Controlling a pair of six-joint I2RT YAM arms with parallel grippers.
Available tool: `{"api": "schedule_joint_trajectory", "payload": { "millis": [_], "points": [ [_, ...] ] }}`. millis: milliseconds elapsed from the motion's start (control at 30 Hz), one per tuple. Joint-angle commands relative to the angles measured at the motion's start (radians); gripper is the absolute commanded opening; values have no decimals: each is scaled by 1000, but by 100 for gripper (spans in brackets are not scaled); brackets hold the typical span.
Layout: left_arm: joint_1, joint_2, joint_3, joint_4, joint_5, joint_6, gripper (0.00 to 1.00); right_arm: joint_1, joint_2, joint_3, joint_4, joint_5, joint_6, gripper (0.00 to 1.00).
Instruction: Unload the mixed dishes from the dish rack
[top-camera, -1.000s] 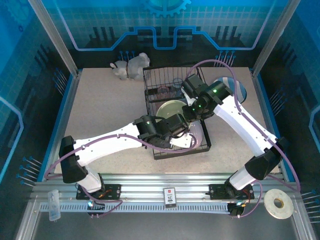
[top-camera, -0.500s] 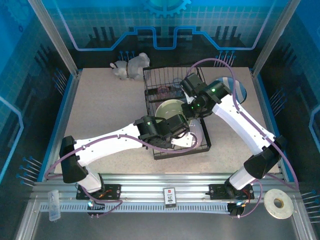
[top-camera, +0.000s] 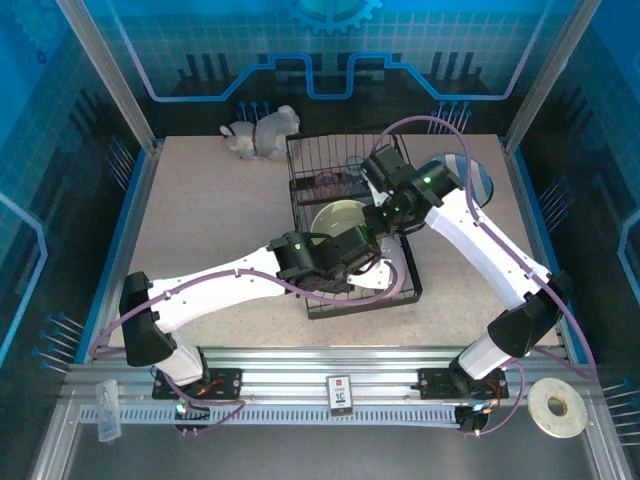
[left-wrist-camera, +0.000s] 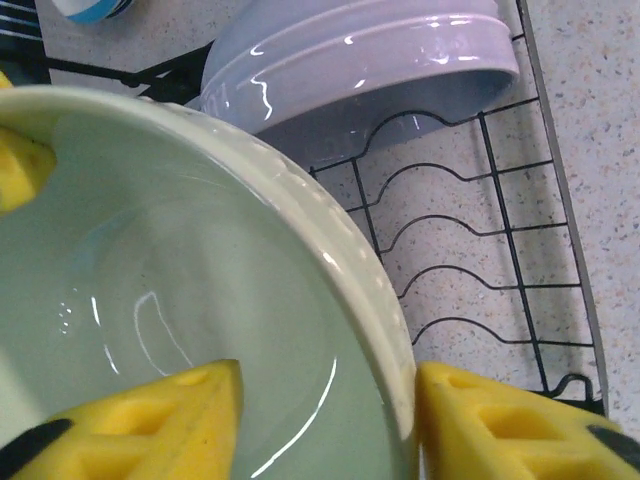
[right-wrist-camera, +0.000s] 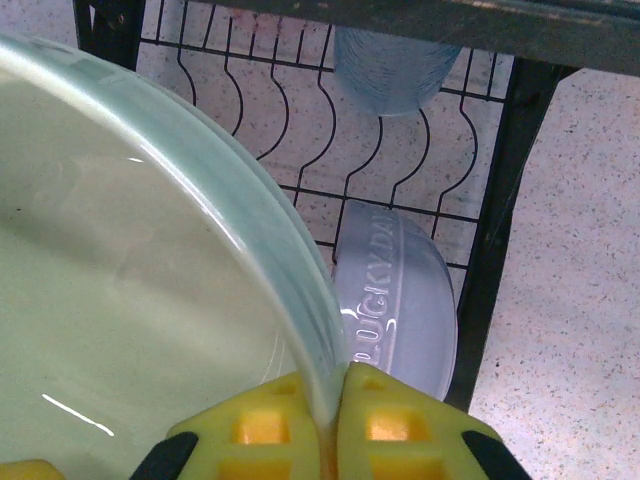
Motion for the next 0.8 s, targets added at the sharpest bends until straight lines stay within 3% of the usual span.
{"api": "schedule_joint_trajectory", "payload": {
  "millis": [0,500,767],
  "points": [
    [11,-10,30,78,-63,-4,56,-1,-18,-5,-26,-69,-21,0],
    [11,-1,16,105,-81,-1,81,-7,-10,-14,-5,-86,-17,0],
    [19,-4,6,103,-37,-25,94,-19,27,18,6,-103,-19,0]
  ]
}}
